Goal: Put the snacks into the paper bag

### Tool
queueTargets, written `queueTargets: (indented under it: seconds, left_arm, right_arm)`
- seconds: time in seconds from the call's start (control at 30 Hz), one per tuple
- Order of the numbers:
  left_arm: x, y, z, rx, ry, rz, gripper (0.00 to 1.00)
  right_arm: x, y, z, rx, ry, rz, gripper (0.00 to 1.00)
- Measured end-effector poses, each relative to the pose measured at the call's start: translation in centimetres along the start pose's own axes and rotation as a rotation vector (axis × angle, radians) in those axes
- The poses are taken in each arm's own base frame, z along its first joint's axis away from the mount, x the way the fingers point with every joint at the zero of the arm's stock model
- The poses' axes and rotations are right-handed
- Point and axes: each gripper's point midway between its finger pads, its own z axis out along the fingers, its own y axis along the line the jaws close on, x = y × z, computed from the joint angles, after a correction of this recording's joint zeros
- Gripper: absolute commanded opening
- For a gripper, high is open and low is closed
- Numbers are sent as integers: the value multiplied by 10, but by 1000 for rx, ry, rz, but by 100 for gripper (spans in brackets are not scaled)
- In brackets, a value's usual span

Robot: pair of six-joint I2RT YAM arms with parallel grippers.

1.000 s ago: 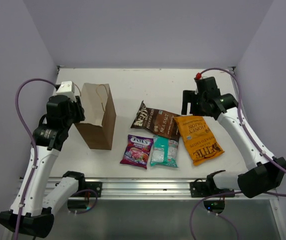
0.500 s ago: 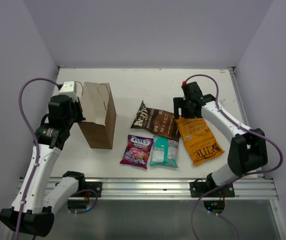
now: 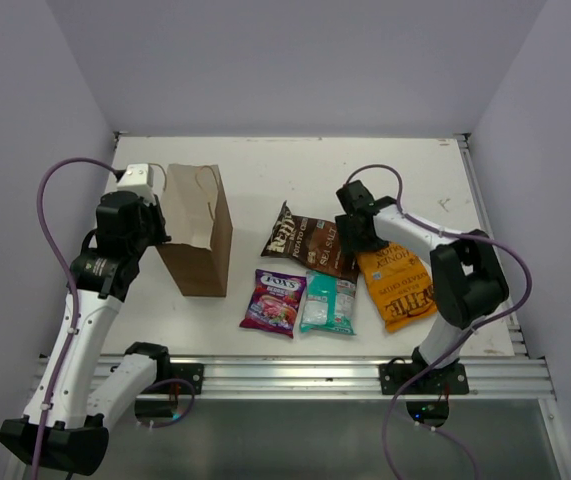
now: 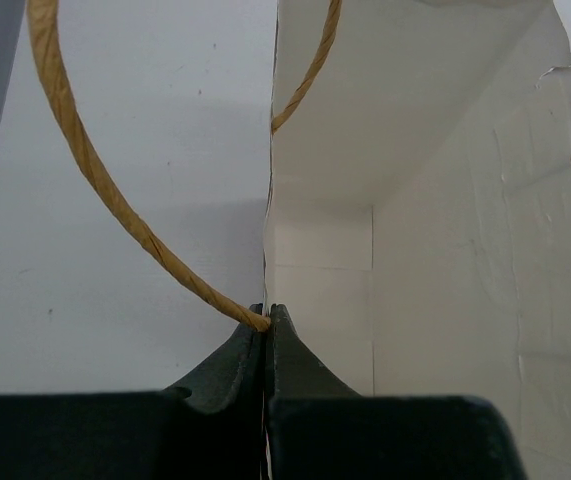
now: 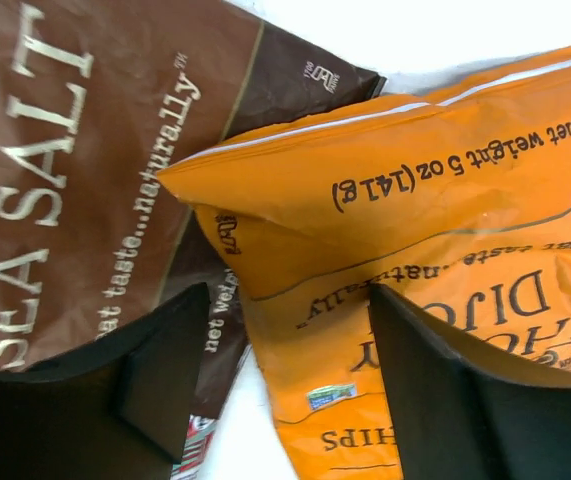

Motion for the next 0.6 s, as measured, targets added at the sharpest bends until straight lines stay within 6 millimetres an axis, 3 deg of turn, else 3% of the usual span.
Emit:
queueTargets:
  seconds: [0.07,0.17,0.23,0.5,0.6]
  left_arm:
    - [0,-1,0,5,-1,-1,0]
    - [0,-3,0,15,-2,-1,0]
    - [0,-4,1,20,-1,-1,0]
    - [0,-7,3,38,-8,-1,0]
    - [0,-8,3,48,-9,0,0]
  right_arm:
    - [5,-3,4,39,9,-17,50]
    - [9,-11,12,99,22,-32,15]
    - [10,-15,14,134,21,-41,0]
    - [9,-27,13,210,17,-49,0]
    - [-3,-28,-4,214,26,-58,0]
